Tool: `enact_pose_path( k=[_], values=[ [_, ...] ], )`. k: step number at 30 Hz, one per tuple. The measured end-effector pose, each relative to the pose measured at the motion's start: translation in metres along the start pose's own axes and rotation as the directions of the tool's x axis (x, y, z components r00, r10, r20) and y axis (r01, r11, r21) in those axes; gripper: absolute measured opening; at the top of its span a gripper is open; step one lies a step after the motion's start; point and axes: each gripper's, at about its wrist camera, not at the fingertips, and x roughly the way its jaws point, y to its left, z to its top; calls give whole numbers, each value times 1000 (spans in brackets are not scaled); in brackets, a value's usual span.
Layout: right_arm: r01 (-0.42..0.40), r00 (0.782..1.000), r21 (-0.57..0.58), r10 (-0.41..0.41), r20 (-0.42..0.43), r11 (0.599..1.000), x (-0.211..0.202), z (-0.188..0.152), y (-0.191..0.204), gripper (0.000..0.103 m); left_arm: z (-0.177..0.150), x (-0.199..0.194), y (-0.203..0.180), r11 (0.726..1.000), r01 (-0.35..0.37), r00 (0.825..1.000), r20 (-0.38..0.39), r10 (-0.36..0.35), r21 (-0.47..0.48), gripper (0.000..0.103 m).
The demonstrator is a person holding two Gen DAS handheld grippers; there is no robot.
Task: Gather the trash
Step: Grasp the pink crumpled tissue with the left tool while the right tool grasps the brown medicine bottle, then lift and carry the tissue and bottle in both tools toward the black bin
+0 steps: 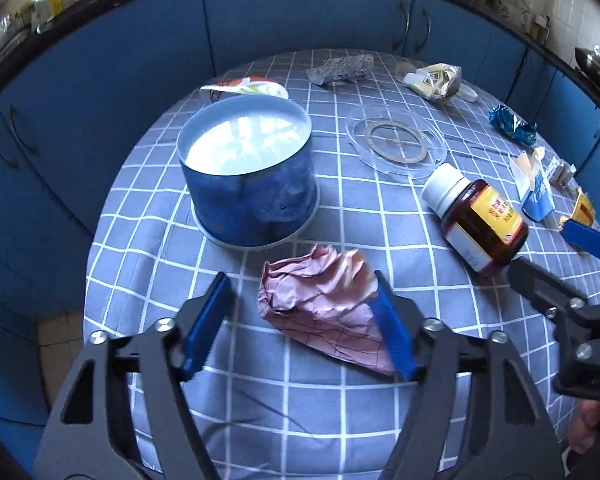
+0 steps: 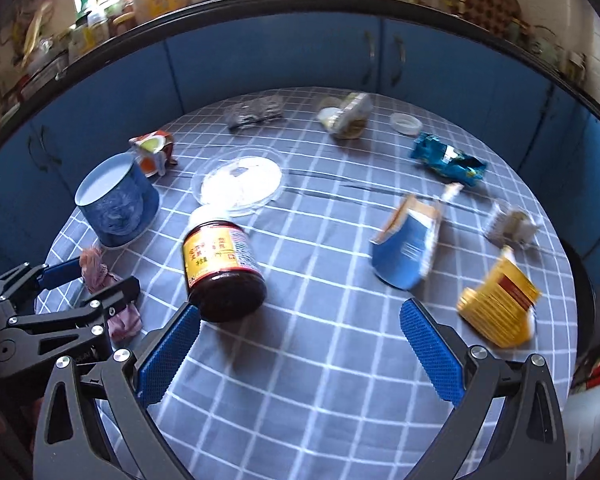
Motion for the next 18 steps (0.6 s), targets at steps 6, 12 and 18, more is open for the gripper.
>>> enact_pose_path(
  k=[6,12,18],
  values=[
    [9,1000,-80,-9,3,997,10,11,24,97,2,-3,14,998,41,999,5,-40,-39,37],
    [-17,999,-114,11,-49,993,18,10,34,39,2,-5,21,997,39,999,10,-39,-69,25],
    [-49,997,-75,45,-59,996,14,6,26,2,3,-15,12,999,22,998,58,-20,-34,23]
  ],
)
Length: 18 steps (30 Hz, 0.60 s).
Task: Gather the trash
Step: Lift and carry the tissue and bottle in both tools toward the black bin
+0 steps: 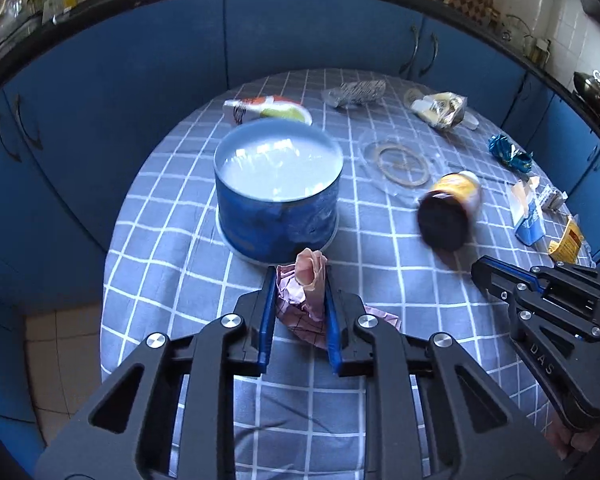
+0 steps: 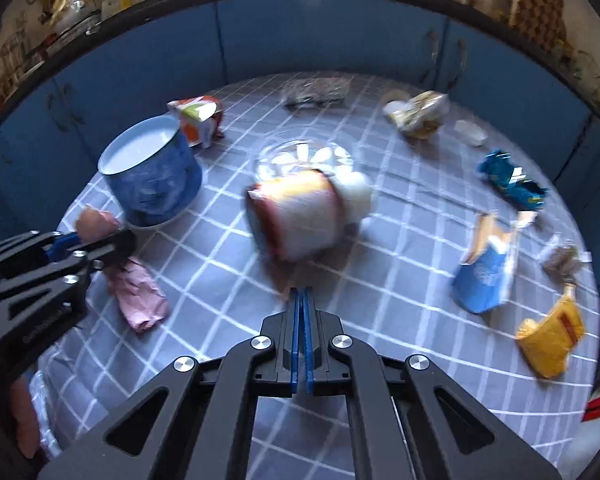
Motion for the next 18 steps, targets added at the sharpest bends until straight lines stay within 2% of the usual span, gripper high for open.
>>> enact_pose_path(
  k=[4,9,10,11,12,14,18],
  values=[
    [-3,1000,19,3,23,1000,-8,-1,-7,2,4,-6,1,1000,-12,1000,22,13,-19,23],
    [-97,994,42,94,62,994,-21,2,-10,6,7,-18,1,999,-28,997,65,29,-21,22],
    [-106,992,28,104,65,994,-22,3,-8,22,8,-19,2,999,-33,997,72,34,-21,22],
    [-114,991,19,113,69,993,-23,5,-6,44,10,-20,2,999,-39,996,81,40,-20,22],
    [-127,989,15,126,82,992,-24,6,-5,95,11,-20,2,999,-42,995,85,44,-19,22],
    [-139,983,1,138,118,990,-26,9,-1,97,15,-18,3,999,-45,995,88,46,-21,22],
    [-96,990,-15,97,105,995,-15,22,3,97,22,-13,1,999,-45,994,99,47,-24,22]
  ],
)
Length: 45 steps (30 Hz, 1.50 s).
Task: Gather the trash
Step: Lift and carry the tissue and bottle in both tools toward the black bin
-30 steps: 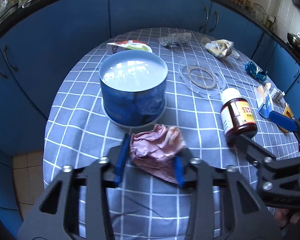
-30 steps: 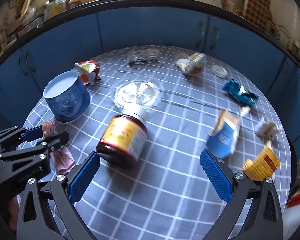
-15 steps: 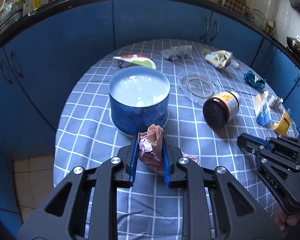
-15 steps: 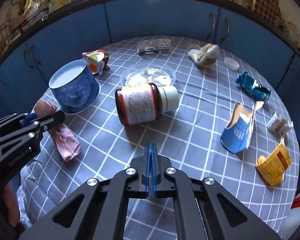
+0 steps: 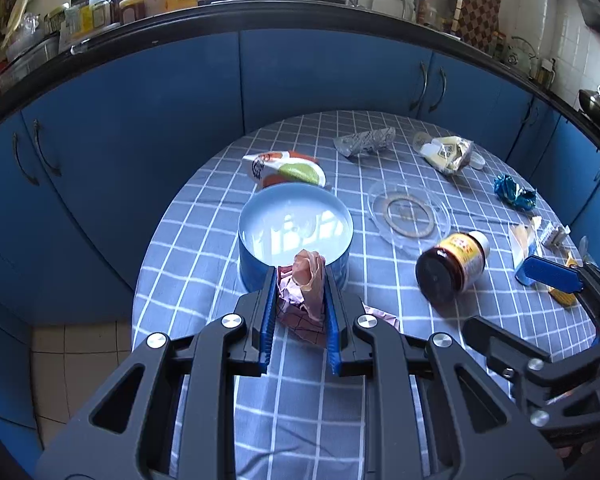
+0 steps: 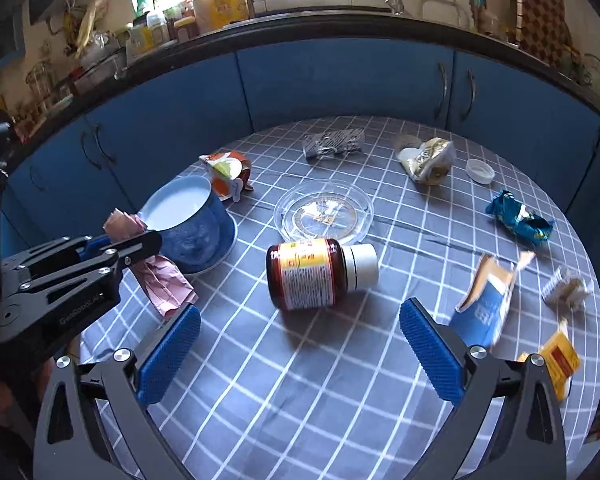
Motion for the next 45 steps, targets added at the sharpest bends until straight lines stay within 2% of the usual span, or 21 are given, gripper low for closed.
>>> enact_pose_path(
  k=[6,9,11,12,17,23,26,32,37,45],
  values=[
    [17,1000,-10,-17,-24,1000,21,11,-8,97,11,13,2,1000,-2,1000,7,2,-17,22],
    [23,999,-15,-23,-25,1000,25,12,-9,94,14,18,2,1000,-5,1000,8,5,-17,22],
    [42,999,-11,-42,-31,999,27,12,-11,72,17,21,3,1000,-2,1000,4,2,-18,22],
    [51,998,-6,-51,-39,999,29,12,-12,67,18,22,3,1000,-2,1000,4,2,-17,22],
    [62,998,-7,-62,-13,998,16,8,-14,67,20,20,3,1000,3,1000,-2,-3,-22,22],
    [90,996,24,-90,22,996,-18,3,-24,67,25,-4,-17,999,30,999,45,-31,13,22],
    [105,993,52,-108,46,993,-40,3,-35,67,36,-11,-42,996,62,995,69,-66,58,22],
    [208,972,103,-217,90,973,-80,-4,-71,67,63,-14,-105,980,139,982,110,-155,144,22],
    [299,941,183,-321,106,937,-109,-14,-120,67,71,-17,-178,949,199,965,117,-233,246,22],
    [408,892,302,-446,69,862,-133,-42,-203,67,73,-8,-274,907,268,945,95,-314,326,22]
  ],
)
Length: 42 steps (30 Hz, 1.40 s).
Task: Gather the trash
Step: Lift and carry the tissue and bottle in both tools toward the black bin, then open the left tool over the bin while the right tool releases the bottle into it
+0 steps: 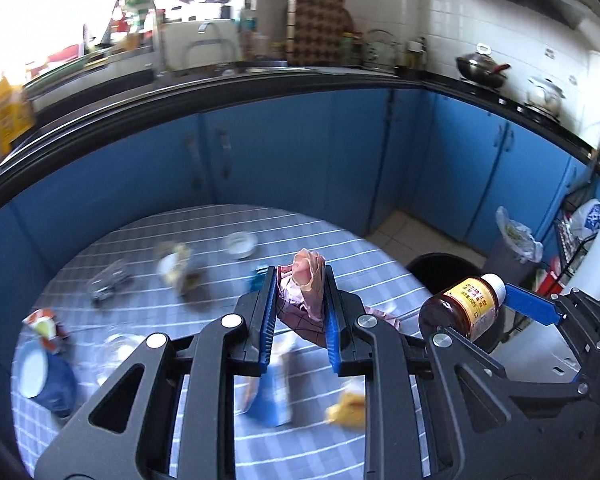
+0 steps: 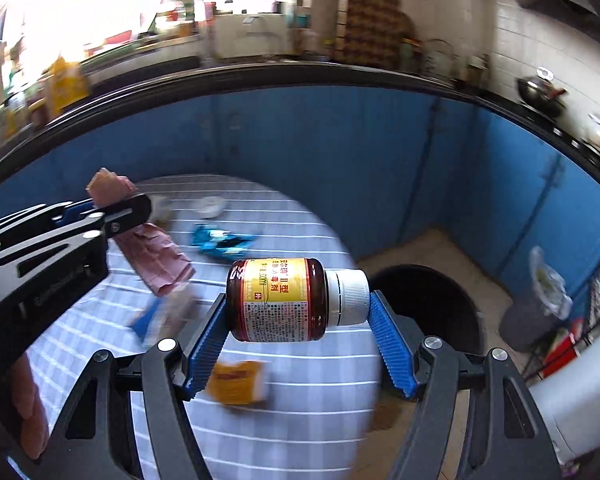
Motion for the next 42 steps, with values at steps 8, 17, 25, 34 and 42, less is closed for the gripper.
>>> enact_pose_path(
  k=[8,17,25,34,42],
  values=[
    [88,995,100,-84,-48,991,33,-6,-70,67,15,41,-65,998,33,999,-13,-32,54,22],
    [185,982,93,-180,-53,978,66,-6,-97,75,25,73,-96,997,31,999,-28,-29,73,22],
    [264,963,115,-256,-79,958,68,-25,-119,76,27,93,-125,992,78,995,-62,-72,99,22],
    [400,914,137,-385,-127,906,55,-43,-146,76,41,109,-177,979,150,987,-75,-141,138,26],
    [377,923,165,-356,-142,911,52,-51,-150,76,51,98,-180,985,102,994,26,-106,138,97]
  ],
)
